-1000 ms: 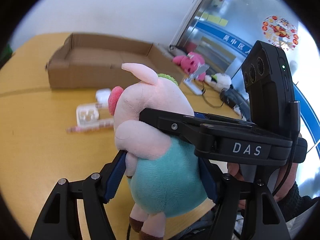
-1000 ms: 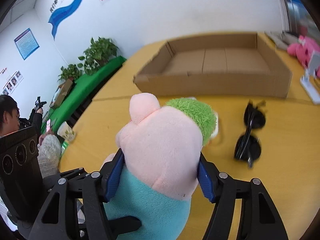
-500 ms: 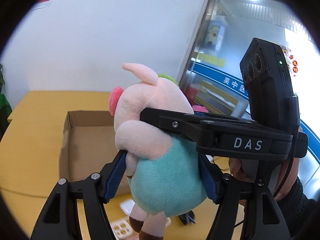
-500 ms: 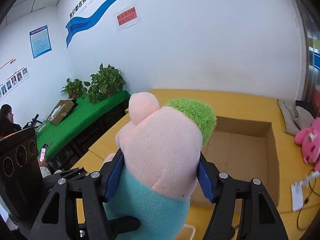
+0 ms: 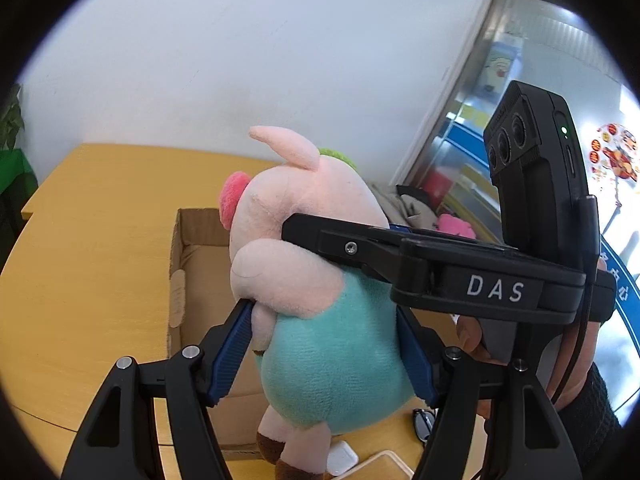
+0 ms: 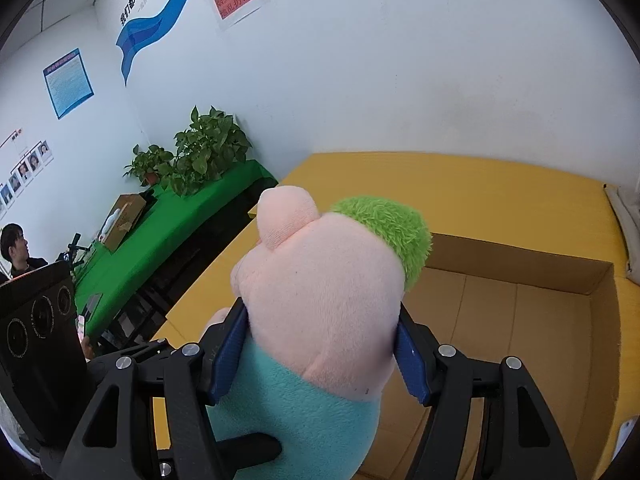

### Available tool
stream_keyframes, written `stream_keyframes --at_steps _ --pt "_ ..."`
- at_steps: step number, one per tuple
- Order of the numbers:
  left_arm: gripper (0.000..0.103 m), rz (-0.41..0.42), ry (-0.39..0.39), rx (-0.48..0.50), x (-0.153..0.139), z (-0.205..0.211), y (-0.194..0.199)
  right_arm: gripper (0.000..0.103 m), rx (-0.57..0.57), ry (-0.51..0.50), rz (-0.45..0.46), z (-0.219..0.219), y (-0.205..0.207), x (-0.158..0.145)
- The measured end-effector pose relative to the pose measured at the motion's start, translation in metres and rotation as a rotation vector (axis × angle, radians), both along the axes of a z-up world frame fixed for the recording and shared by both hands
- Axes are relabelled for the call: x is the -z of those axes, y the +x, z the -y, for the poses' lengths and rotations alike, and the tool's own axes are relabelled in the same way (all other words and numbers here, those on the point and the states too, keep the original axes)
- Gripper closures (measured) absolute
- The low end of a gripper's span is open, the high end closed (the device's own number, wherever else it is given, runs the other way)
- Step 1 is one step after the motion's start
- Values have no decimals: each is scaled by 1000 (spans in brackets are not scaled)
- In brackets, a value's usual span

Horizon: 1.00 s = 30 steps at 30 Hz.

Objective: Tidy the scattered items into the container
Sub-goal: 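Lift and carry the plush with both tools over the cardboard box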

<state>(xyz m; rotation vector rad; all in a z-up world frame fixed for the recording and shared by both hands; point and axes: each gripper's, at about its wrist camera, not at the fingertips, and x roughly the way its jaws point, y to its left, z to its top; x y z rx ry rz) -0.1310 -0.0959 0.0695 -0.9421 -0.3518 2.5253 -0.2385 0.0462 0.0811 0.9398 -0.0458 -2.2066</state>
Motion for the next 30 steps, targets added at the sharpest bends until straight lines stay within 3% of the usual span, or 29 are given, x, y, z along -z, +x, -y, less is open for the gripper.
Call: stream_keyframes --at_steps 9,14,23,30 --pt "35 68 -9 6 14 2 -60 31 -24 14 37 15 -60 14" --pt "35 130 -51 -2 29 -5 -94 32 -26 -2 101 11 -101 34" --pt "36 271 -122 -27 80 -12 -155 31 -3 -81 232 13 -158 98" --pt "36 382 -183 -46 131 -19 -178 31 -1 -104 289 13 -182 157"
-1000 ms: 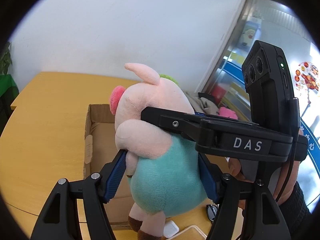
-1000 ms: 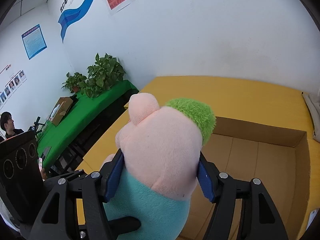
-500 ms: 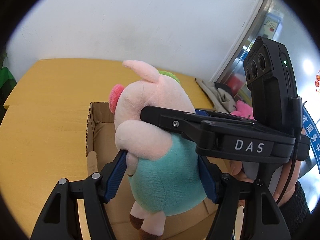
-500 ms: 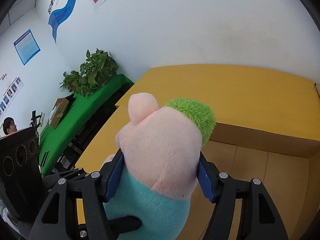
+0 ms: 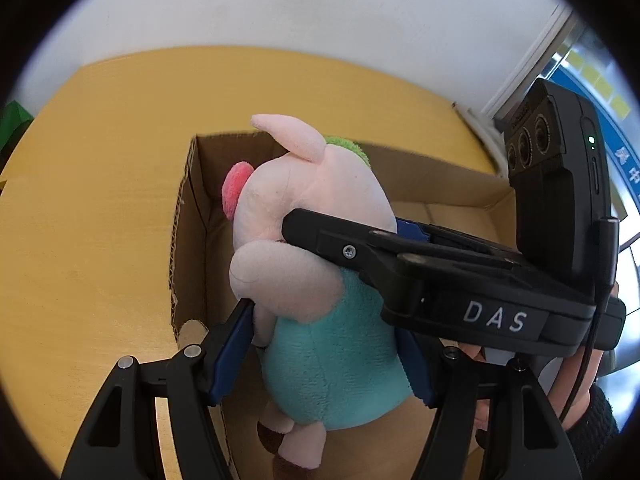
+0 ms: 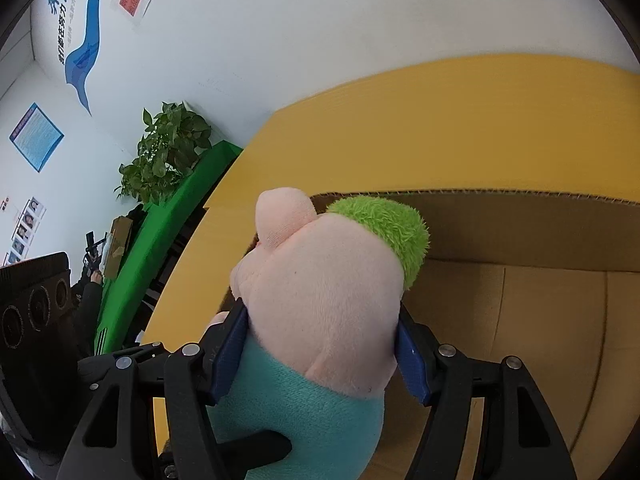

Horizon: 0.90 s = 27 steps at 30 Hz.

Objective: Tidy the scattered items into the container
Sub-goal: 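Lift and carry the plush with both tools over the cardboard box, then lower the plush into the box and open both tools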

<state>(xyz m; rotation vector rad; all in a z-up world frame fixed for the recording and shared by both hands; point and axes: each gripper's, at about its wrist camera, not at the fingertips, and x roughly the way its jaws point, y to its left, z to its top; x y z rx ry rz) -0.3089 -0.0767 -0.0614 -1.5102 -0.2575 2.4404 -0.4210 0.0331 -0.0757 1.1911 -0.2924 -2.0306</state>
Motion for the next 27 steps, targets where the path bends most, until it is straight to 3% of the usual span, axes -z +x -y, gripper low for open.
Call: stream_keyframes --at_steps 6,9,11,13,17,20,23,27 --pt "33 1 -14 -10 3 -7 -4 30 16 -26 3 -5 -5 15" --pt "29 -24 7 -27 -13 -25 -17 24 20 -21 -2 -6 -6 16" --pt "29 -57 -11 -40 -29 -12 -15 17 29 -15 -3 -7 -7 18" --pt "31 -83 -33 -54 -41 -11 -8 6 62 9 -4 -7 -9 19" --pt "31 -172 -69 -62 -65 -6 28 4 85 34 7 -9 -12 12" --pt "31 -229 -45 -102 -81 19 38 4 84 47 -21 -11 -2 -6" --pt "30 -292 -11 -125 -107 25 67 4 69 44 -69 -23 19 -40" --pt "24 -382 -10 -147 -115 15 101 0 61 94 -187 -52 73 -97"
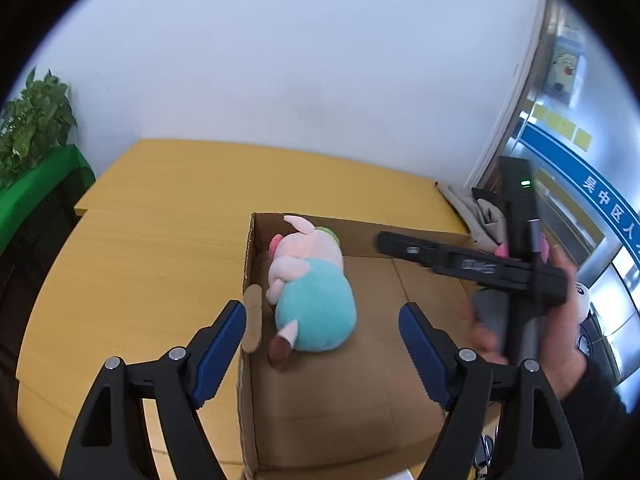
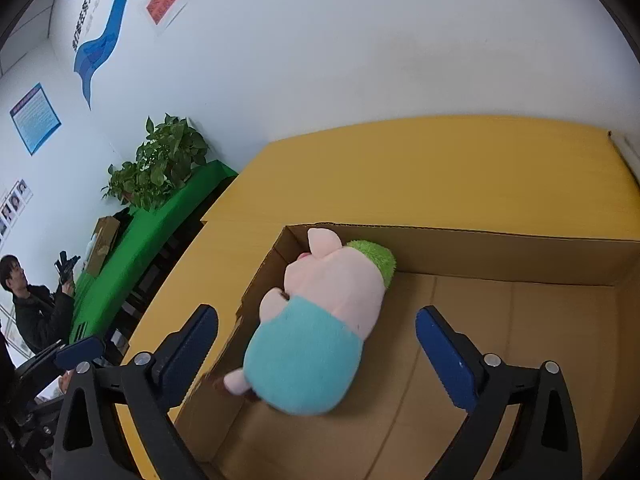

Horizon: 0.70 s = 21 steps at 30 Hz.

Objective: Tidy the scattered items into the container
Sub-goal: 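Lower the plush into the box and open both tools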

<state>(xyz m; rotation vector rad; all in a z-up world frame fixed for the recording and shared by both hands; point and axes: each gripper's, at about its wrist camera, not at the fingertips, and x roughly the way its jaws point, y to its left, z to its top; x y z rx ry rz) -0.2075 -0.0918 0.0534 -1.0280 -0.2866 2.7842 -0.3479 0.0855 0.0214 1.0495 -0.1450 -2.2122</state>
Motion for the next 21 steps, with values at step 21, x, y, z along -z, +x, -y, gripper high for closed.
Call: stream_keyframes --at_steps 21 --pt "24 -166 -174 10 33 -94 164 0 218 279 -259 -133 258 26"
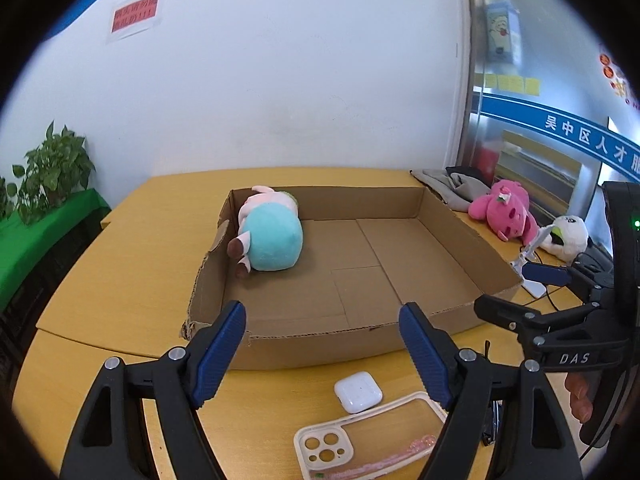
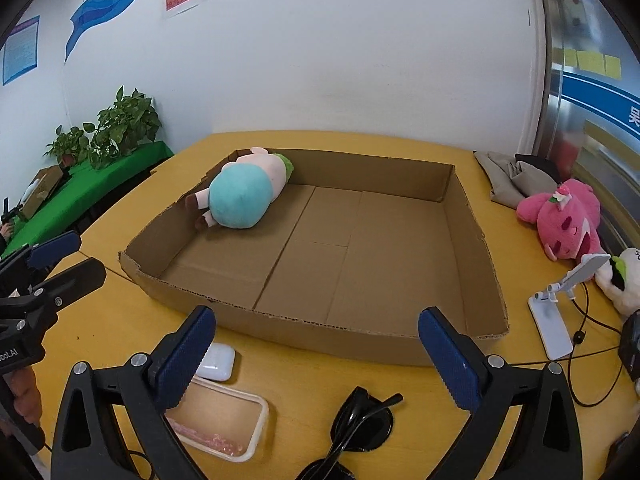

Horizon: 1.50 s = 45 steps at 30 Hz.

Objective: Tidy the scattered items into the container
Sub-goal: 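Lower the plush into the box and open both tools, then move both tools down to the white clear phone case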

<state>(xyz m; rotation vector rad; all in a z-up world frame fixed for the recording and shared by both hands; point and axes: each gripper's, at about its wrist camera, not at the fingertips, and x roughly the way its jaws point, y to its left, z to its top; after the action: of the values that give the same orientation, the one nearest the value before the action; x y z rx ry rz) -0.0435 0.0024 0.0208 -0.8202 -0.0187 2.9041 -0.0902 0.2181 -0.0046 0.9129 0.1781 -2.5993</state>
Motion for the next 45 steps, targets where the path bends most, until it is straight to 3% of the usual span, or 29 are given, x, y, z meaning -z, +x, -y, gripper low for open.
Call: stream_keyframes --at_steps 5,12,19,45 --pt "24 -7 42 -25 2 -2 15 0 8 6 -23 -3 21 -1" --pt "24 6 78 -64 14 -1 19 0 19 29 25 -4 31 17" --pt "24 30 51 -38 22 -6 15 0 37 12 44 -5 33 23" --pt "24 50 107 -31 28 5 23 0 76 2 62 -9 37 31"
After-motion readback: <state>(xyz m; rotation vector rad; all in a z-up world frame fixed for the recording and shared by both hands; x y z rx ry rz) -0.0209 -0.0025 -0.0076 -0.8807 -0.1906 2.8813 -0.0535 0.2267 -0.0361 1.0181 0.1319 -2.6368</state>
